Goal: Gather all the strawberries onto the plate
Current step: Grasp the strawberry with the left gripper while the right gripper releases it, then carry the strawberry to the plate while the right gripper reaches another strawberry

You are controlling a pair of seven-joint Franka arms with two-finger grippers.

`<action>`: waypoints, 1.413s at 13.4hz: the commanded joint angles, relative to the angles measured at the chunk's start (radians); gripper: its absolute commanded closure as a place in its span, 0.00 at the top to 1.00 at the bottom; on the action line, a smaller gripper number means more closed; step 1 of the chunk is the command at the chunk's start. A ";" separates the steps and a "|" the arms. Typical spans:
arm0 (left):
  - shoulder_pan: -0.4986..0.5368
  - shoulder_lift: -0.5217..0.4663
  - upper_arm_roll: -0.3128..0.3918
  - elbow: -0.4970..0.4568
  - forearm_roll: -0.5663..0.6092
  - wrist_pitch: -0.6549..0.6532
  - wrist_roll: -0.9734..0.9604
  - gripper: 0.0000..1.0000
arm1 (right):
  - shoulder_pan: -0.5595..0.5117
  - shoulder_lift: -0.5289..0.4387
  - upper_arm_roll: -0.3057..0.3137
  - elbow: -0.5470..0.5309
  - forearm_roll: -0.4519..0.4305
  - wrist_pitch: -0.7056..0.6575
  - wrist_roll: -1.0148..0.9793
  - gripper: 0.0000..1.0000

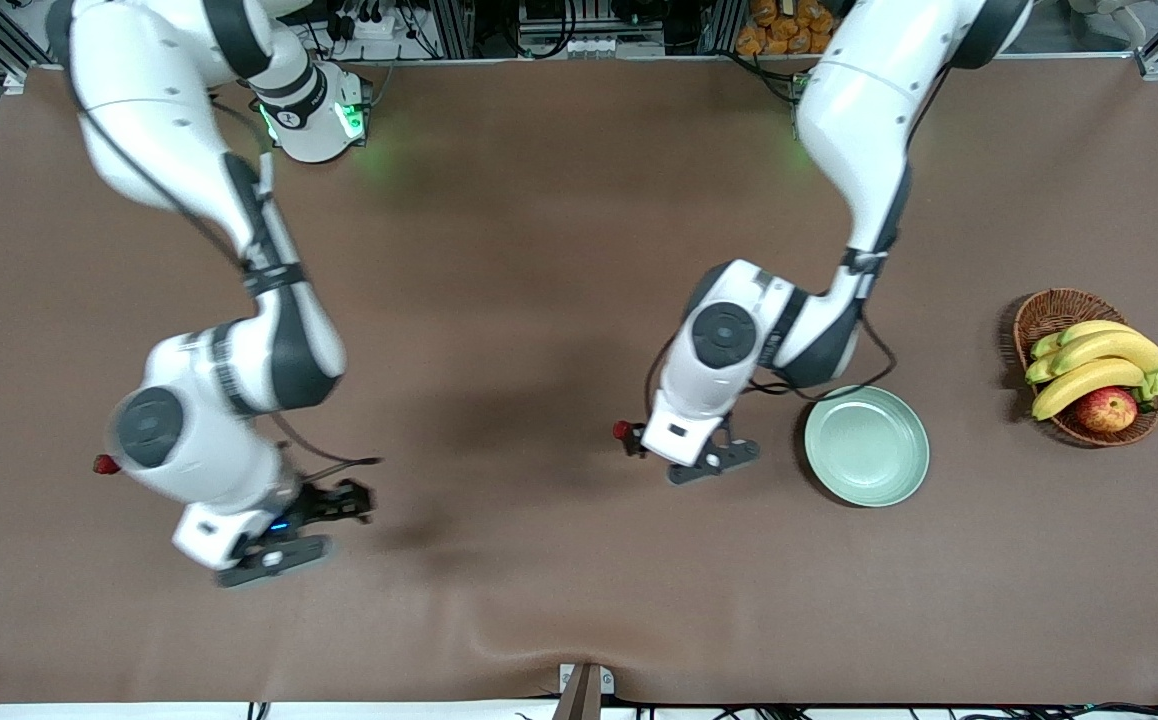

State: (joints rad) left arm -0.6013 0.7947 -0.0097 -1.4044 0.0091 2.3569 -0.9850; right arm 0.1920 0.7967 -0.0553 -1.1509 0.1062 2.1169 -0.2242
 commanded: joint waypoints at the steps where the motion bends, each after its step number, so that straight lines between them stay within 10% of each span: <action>1: -0.066 0.089 0.019 0.064 -0.014 0.096 -0.151 1.00 | -0.097 -0.007 0.020 -0.023 -0.005 -0.005 -0.163 1.00; 4: -0.084 0.112 0.020 0.055 -0.005 0.108 -0.170 0.94 | -0.163 0.030 0.020 -0.024 -0.040 0.003 -0.331 1.00; 6: -0.095 0.119 0.022 0.050 0.008 0.108 -0.172 0.65 | -0.195 0.054 0.020 -0.023 -0.081 0.009 -0.438 1.00; 10: -0.092 0.118 0.022 0.042 0.029 0.102 -0.170 0.57 | -0.241 0.117 0.020 -0.023 -0.089 0.138 -0.755 1.00; 16: -0.086 0.113 0.024 0.035 0.035 0.029 -0.167 0.00 | -0.267 0.173 0.020 -0.036 -0.103 0.259 -1.078 1.00; 19: -0.087 0.069 0.072 0.039 0.037 -0.049 -0.166 0.00 | -0.266 0.174 0.020 -0.081 -0.100 0.258 -1.083 1.00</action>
State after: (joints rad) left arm -0.6817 0.8988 0.0230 -1.3666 0.0189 2.3746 -1.1430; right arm -0.0583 0.9769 -0.0531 -1.1894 0.0163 2.3307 -1.2254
